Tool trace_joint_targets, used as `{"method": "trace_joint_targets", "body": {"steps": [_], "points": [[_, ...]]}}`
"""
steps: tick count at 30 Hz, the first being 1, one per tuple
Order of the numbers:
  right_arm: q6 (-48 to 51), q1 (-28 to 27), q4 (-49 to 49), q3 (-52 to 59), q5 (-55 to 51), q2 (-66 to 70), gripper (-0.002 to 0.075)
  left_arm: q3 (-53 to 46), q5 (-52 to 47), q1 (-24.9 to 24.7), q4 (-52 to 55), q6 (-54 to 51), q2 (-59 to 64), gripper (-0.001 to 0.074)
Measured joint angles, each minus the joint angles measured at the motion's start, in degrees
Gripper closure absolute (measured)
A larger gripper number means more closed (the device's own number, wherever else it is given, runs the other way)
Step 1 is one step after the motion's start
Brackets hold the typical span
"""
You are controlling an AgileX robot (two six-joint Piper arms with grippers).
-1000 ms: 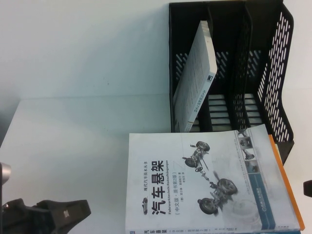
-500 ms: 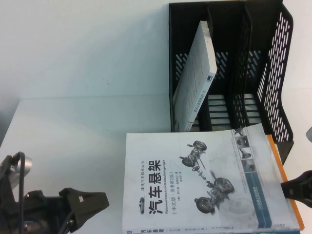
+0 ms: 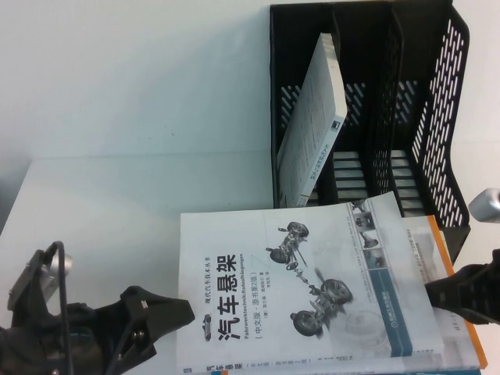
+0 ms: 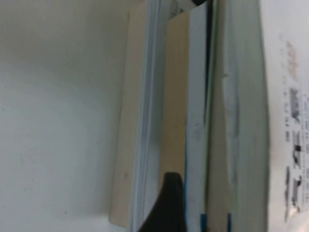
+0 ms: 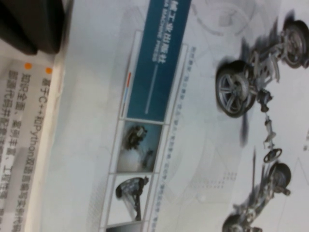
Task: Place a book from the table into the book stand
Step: Pick up the book with your left arm
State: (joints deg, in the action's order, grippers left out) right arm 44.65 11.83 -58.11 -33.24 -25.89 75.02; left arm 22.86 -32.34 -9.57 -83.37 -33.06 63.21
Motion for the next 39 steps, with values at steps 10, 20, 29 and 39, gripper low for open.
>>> {"method": "trace_joint_targets", "body": {"steps": [10, 20, 29, 39], "points": [[5.1, 0.0, -4.6, 0.0, -0.6, 0.6, 0.0717, 0.8, -2.6, 0.0, -11.1, -11.1, 9.3, 0.0101], [6.2, 0.5, -6.3, 0.0, -1.2, 0.7, 0.0717, 5.8, -11.8, 0.0, -13.1, -15.5, 15.9, 0.0101], [9.6, 5.0, -7.4, 0.0, 2.2, 0.8, 0.0717, 6.8, -16.1, 0.0, -12.8, -19.3, 21.5, 0.019], [10.8, 5.4, -5.7, 0.1, 4.8, 0.8, 0.0717, 8.1, -20.2, 1.4, -13.1, -22.0, 22.2, 0.0434]]}}
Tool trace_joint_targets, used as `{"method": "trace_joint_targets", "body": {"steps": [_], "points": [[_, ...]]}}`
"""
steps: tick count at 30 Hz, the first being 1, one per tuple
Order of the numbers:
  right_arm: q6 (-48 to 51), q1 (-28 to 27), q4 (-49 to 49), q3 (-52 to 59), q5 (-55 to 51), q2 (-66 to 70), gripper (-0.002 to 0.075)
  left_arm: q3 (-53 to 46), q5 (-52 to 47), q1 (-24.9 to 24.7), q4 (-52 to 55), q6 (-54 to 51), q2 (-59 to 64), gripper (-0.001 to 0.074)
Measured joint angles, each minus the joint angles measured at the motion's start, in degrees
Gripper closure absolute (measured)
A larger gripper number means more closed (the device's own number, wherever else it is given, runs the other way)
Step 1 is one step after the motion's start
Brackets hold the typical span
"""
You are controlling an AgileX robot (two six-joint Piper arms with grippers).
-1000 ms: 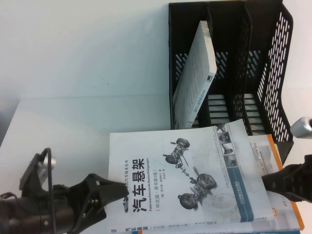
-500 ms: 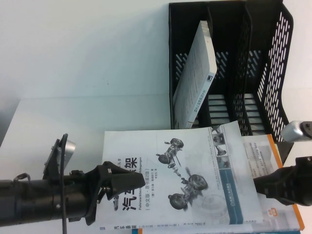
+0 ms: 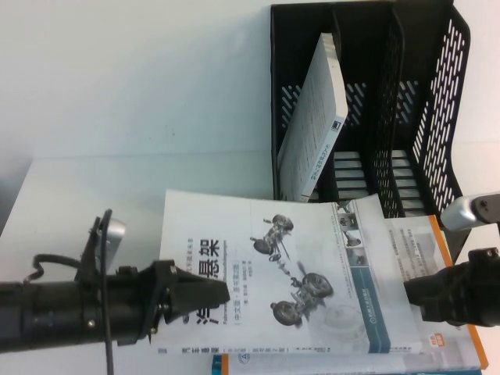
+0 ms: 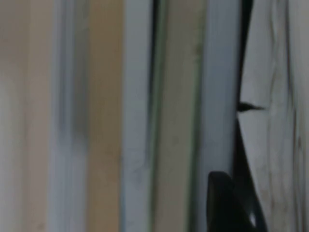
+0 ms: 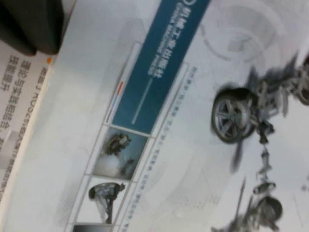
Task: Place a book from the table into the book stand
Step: Pick up the book with your left arm, then place the book on the book shelf
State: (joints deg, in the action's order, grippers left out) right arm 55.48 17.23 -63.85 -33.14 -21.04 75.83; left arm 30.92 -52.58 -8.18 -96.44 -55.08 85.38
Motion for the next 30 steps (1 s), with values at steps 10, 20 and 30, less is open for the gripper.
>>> {"method": "trace_joint_targets", "body": {"steps": [10, 20, 30], "points": [[0.1, 0.1, 3.6, -0.1, 0.5, 0.0, 0.0717, 8.3, -11.3, 8.2, 2.7, 6.6, 0.0, 0.0624], [0.2, 0.1, 4.0, -0.1, 0.6, 0.0, 0.0717, 21.0, -11.8, 8.3, 10.8, 14.1, -0.8, 0.0622], [0.2, 0.1, 6.0, 0.2, 3.6, -4.1, 0.0717, 37.4, -14.2, 8.3, 22.3, 25.9, -4.6, 0.0622]]}}
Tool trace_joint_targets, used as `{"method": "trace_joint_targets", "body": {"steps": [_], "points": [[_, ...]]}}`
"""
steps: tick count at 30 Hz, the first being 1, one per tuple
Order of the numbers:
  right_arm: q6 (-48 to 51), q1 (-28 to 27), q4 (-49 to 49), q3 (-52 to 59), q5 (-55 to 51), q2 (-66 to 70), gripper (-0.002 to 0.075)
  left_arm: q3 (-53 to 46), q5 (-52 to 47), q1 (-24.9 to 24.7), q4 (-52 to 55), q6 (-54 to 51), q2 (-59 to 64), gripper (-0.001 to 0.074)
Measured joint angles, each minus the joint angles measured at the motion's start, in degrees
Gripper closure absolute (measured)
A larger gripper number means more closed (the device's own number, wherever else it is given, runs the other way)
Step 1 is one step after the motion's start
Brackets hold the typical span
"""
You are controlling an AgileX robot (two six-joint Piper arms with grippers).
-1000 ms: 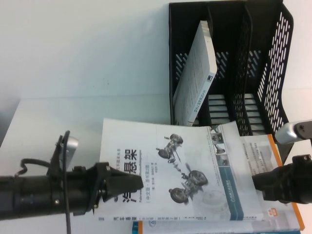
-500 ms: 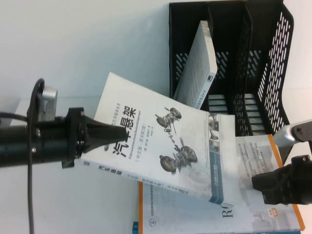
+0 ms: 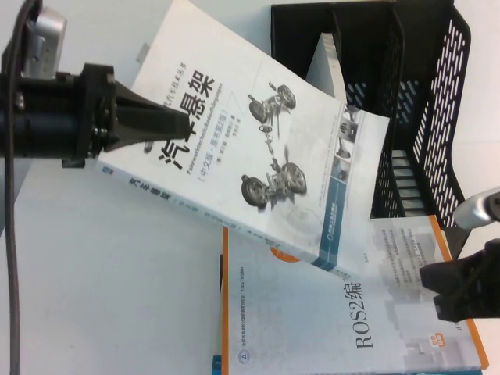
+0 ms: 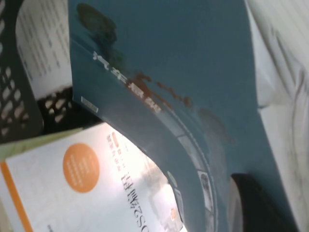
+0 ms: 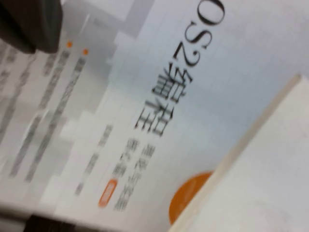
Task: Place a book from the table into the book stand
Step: Place the book on the book shelf
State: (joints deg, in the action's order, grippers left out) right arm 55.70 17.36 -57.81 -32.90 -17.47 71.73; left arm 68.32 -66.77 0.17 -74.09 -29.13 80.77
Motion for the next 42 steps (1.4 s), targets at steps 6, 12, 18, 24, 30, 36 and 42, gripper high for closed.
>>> {"method": "trace_joint_targets", "body": {"steps": [6, 12, 18, 24, 30, 36, 42], "points": [[0.2, 0.0, 0.2, 0.0, 5.6, -8.9, 0.0717, 8.7, -2.3, 0.0, 2.4, 5.0, -0.2, 0.0622], [1.1, 0.0, 0.2, 0.1, 16.0, -18.8, 0.0717, 15.7, -1.5, 0.0, 3.9, 9.7, -0.7, 0.0622], [1.3, 0.0, -2.9, 0.1, 27.6, -27.5, 0.0717, 23.1, 4.2, -1.6, 8.2, 16.0, -0.7, 0.0622], [11.2, 0.0, -16.4, 0.1, 29.0, -29.6, 0.0717, 26.2, 16.7, -12.4, 9.8, 18.2, -0.7, 0.0622], [27.6, 0.0, -37.3, 0.2, 29.3, -29.6, 0.0717, 26.5, 29.0, -25.5, 15.8, 20.7, 0.4, 0.0622], [34.6, 0.0, -42.0, 1.2, 28.4, -29.6, 0.0717, 26.5, 30.6, -30.2, 18.9, 22.2, 5.1, 0.0622], [36.0, 0.0, -42.2, 2.4, 28.4, -29.6, 0.0717, 28.3, 31.3, -27.9, 23.5, 25.2, 6.7, 0.0622]]}}
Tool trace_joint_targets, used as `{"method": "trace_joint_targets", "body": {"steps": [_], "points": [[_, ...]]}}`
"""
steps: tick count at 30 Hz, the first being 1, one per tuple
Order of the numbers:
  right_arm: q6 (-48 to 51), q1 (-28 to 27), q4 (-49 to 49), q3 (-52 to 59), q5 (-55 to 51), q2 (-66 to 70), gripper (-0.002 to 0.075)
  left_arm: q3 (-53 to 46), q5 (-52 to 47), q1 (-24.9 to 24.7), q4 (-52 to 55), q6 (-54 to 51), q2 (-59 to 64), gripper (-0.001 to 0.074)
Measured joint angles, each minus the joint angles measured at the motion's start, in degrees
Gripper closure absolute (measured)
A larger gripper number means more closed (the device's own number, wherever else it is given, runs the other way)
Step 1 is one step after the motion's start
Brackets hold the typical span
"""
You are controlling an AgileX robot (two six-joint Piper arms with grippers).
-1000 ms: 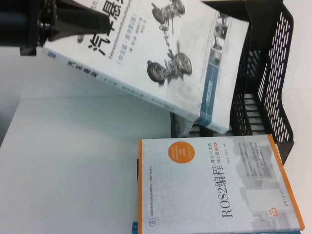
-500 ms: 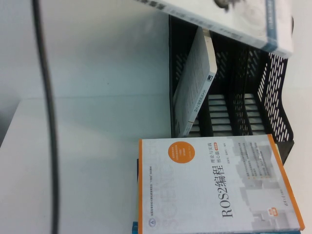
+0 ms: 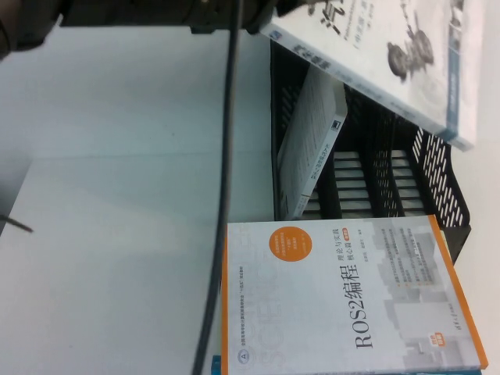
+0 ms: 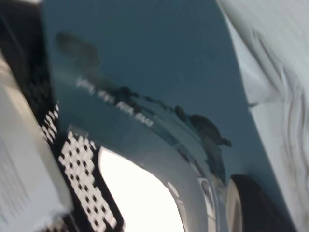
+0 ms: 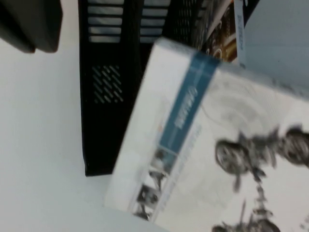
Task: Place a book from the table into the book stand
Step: Place the book on the book shelf
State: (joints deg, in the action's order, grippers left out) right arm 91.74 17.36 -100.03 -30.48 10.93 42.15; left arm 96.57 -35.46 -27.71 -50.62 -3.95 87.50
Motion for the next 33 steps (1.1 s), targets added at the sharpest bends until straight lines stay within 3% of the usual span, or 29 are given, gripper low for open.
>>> {"method": "trace_joint_targets", "body": {"steps": [11, 20, 33], "points": [[-0.4, 0.0, 0.0, 6.1, -1.5, 0.0, 0.0717, 13.6, -12.5, 9.8, 14.9, 10.6, -1.0, 0.0622], [-2.0, 0.0, 0.0, 6.7, -6.9, 0.0, 0.0717, 13.7, -20.1, 10.3, 23.1, 15.5, 0.5, 0.0622], [-2.2, 0.0, 0.0, 6.7, -7.6, 0.0, 0.0717, 13.7, -21.8, 10.3, 21.7, 16.6, 3.6, 0.0622]]}}
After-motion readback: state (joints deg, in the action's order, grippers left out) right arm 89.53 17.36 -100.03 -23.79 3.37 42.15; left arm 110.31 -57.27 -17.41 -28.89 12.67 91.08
